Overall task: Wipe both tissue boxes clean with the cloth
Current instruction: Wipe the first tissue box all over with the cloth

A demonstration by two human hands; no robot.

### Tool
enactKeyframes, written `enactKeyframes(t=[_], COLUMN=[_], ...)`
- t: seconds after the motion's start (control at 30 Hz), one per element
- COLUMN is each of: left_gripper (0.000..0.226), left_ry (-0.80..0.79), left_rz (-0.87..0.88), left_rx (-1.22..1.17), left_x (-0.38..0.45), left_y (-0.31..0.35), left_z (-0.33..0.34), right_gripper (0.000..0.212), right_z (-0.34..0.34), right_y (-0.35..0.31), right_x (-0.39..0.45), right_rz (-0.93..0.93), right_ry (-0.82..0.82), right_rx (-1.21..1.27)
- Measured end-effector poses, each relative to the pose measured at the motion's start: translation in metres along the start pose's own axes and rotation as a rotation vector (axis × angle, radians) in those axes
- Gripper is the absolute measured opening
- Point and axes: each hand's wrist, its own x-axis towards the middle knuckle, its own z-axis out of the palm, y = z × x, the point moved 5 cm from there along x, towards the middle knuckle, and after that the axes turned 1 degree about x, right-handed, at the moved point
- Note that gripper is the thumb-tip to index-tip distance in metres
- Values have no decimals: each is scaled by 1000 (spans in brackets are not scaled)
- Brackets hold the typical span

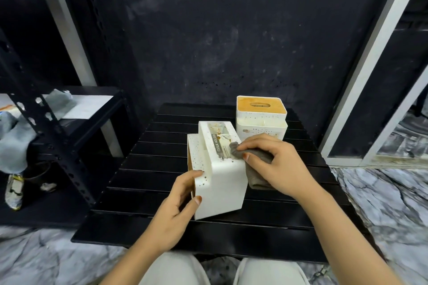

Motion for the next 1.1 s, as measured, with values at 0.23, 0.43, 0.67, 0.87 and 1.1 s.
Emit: enactKeyframes(t=[0.23,0.43,0.67,0.87,1.1], left_gripper=[58,57,81,83,79], left_ry=[582,551,498,551,572], left_rz=[137,150,105,86,104], left_rx=[415,353,361,360,375], left_x=[-4,-2,0,6,10], left_y=[26,47,46,47,44], left_z=[-21,6,9,9,3], right_gripper=[19,21,23,25,22], right_z=[18,40,36,35,33], right_y=[-8,-22,-22,-22,-17], right_x=[-4,-15,-14,-13,-7], right_rz=[-42,-35,32,32,-6], right_ry=[21,89,37,10,-29], right_rx=[-35,-23,188,206,120])
